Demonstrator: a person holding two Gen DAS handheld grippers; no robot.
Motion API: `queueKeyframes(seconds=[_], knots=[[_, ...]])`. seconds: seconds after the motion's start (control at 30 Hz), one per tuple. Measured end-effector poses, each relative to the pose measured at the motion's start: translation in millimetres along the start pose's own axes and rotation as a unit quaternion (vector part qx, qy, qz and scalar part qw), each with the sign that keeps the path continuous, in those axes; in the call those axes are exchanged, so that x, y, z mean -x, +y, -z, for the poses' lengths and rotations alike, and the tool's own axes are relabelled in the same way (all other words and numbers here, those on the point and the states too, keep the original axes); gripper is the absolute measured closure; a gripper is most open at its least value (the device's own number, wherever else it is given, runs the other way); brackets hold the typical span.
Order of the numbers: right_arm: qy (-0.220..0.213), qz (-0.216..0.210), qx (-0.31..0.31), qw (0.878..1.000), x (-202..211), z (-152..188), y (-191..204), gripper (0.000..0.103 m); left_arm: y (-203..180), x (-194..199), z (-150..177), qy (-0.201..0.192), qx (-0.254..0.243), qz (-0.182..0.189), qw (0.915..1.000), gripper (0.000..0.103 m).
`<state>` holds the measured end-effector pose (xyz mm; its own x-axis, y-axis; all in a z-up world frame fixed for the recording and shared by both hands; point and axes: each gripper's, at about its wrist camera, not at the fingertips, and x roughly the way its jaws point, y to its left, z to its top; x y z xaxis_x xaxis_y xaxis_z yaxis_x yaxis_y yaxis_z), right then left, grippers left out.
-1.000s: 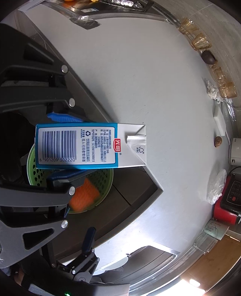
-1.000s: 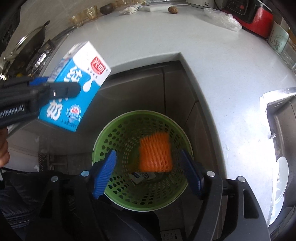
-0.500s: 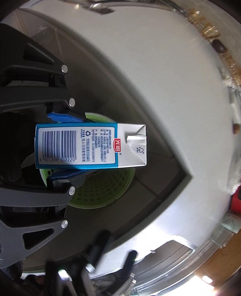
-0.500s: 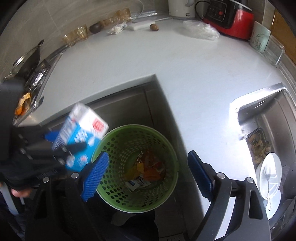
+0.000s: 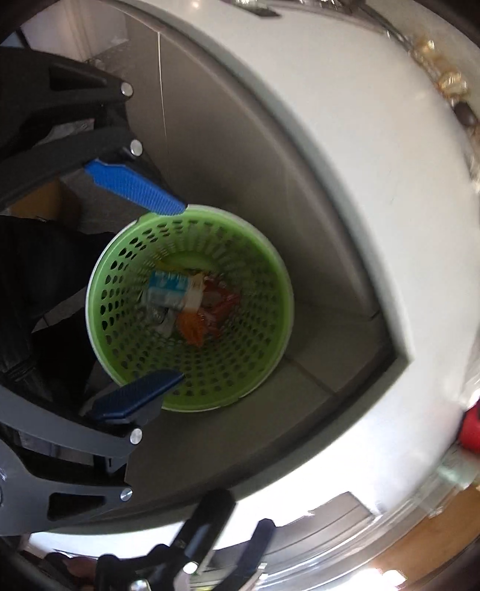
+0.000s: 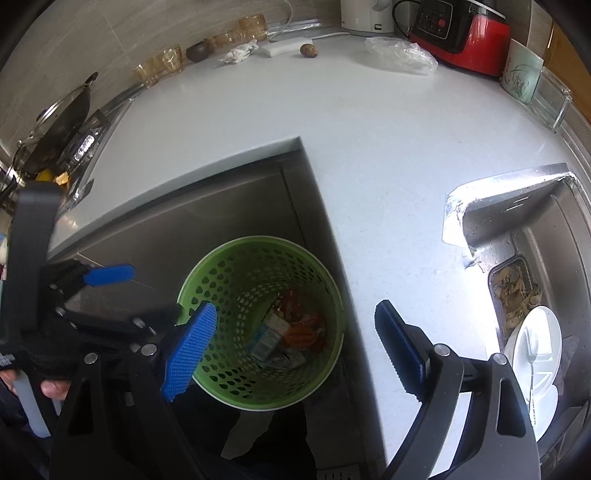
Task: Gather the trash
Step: 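Drop the milk carton from the left tool while the right tool drops the orange net into the basket, then grasp the white tissues with the left tool while the right tool grasps the walnut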
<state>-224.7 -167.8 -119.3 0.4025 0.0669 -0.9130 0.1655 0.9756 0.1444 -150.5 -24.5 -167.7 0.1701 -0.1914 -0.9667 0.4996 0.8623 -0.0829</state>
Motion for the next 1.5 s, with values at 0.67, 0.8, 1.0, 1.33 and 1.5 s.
queueKeyframes(seconds=[0.67, 0.8, 1.0, 1.33, 1.5], knots=[[-0.072, 0.011, -0.037, 0.997, -17, -127, 15, 0.008, 126, 51, -153, -0.116, 0.054, -0.042, 0.9909, 0.010], [-0.085, 0.029, -0.053, 0.995, -38, -183, 23, 0.007, 144, 32, -210, -0.124, 0.022, -0.034, 0.9915, 0.010], [-0.091, 0.051, -0.066, 0.992, -81, -254, 29, 0.007, 173, 2, -293, -0.130, -0.010, -0.024, 0.9912, 0.010], [-0.075, 0.060, -0.072, 0.993, -137, -322, 28, 0.007, 192, -42, -374, -0.122, -0.037, 0.009, 0.9918, 0.010], [-0.077, 0.061, -0.064, 0.993, -166, -352, 16, 0.007, 185, -62, -404, -0.120, -0.060, 0.013, 0.9909, 0.010]])
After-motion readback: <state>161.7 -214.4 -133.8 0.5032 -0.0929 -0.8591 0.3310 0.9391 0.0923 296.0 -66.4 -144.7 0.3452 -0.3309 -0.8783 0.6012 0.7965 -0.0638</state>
